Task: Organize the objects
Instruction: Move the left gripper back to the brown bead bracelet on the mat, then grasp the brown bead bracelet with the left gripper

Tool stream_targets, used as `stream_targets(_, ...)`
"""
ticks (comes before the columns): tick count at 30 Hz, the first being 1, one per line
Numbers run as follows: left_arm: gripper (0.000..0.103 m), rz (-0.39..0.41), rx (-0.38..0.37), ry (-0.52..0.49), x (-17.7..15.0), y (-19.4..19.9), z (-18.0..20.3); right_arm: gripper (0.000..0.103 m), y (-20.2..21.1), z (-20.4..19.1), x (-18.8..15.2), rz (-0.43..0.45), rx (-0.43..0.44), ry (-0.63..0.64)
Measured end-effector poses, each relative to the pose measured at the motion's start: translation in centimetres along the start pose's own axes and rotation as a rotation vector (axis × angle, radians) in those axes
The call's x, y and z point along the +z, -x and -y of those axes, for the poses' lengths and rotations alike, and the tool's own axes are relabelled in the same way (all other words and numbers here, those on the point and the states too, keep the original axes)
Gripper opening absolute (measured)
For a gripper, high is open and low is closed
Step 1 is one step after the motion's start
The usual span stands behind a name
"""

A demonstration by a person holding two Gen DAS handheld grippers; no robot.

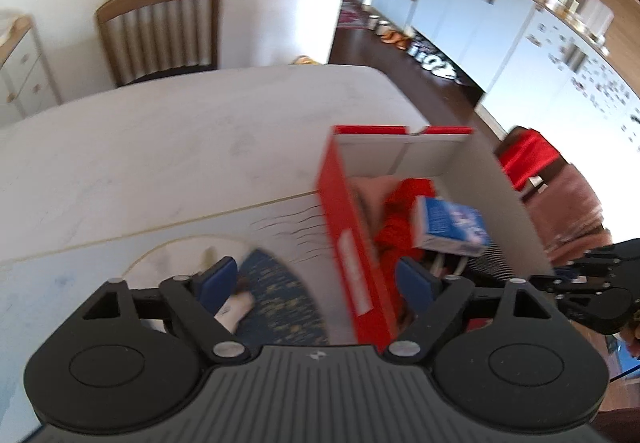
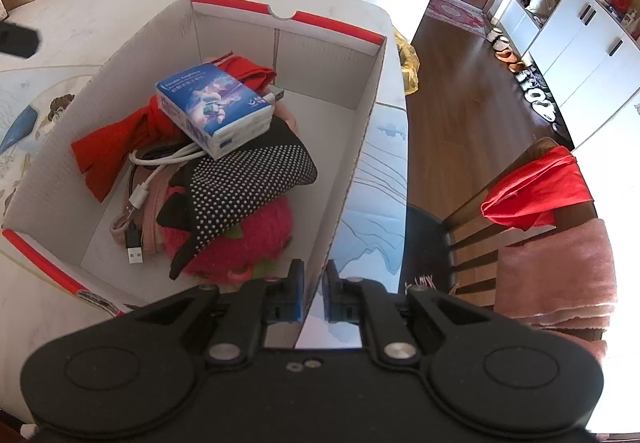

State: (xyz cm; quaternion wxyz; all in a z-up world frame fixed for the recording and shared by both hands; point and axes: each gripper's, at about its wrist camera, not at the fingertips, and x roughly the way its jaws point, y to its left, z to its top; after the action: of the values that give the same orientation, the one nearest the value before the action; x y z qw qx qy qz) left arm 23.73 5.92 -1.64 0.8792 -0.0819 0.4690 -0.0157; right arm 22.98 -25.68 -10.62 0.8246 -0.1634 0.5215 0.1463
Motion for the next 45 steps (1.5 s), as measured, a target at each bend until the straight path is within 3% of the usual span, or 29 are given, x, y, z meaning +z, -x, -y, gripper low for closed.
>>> stream_targets(3, 0.088, -0.009, 0.031, 0.033, -0.8, -0.3, -2.1, 0.01, 0.0, -0.1, 0.0, -0.002, -0.006, 0.002)
stream_targets(7, 0.098, -0.018, 0.064, 0.042, -1.9, -1.4, -4.1, 0.011, 0.0, -0.2, 0.1, -0.004, -0.012, 0.001)
stream_targets(12, 0.103, -0.052, 0.057, 0.052, -2.9, -4.1, -5.6, 0.011, 0.0, -0.4, 0.2, -0.01, -0.022, 0.007)
stream_targets(19, 0.103, -0.052, 0.08, -0.011, -4.1, -7.8, -6.0, 0.012, -0.1, -0.5, 0.2, -0.018, -0.03, 0.006)
stream_targets(27, 0.103, -0.105, 0.111, -0.01, -3.9, -11.4, -7.1, 0.013, -0.1, -0.4, 0.4, -0.03, -0.024, -0.004)
stream_targets(38, 0.101, -0.106, 0.143, -0.056, -3.4, -13.6, -7.3, 0.013, -0.6, -0.3, 0.4, -0.044, -0.017, -0.009)
stream_targets(41, 0.092, -0.098, 0.135, -0.057, -3.3, -13.7, -7.5, 0.013, -0.7, -0.2, 0.5, -0.047, -0.016, -0.012)
stream_targets(43, 0.075, -0.099, 0.128, -0.049, -3.2, -13.6, -7.6, 0.012, -0.8, -0.2, 0.5, -0.049, -0.016, -0.012)
stream_targets(45, 0.068, -0.099, 0.119, -0.044, -3.2, -13.6, -7.8, 0.012, -0.9, -0.2, 0.5, -0.05, -0.015, -0.011)
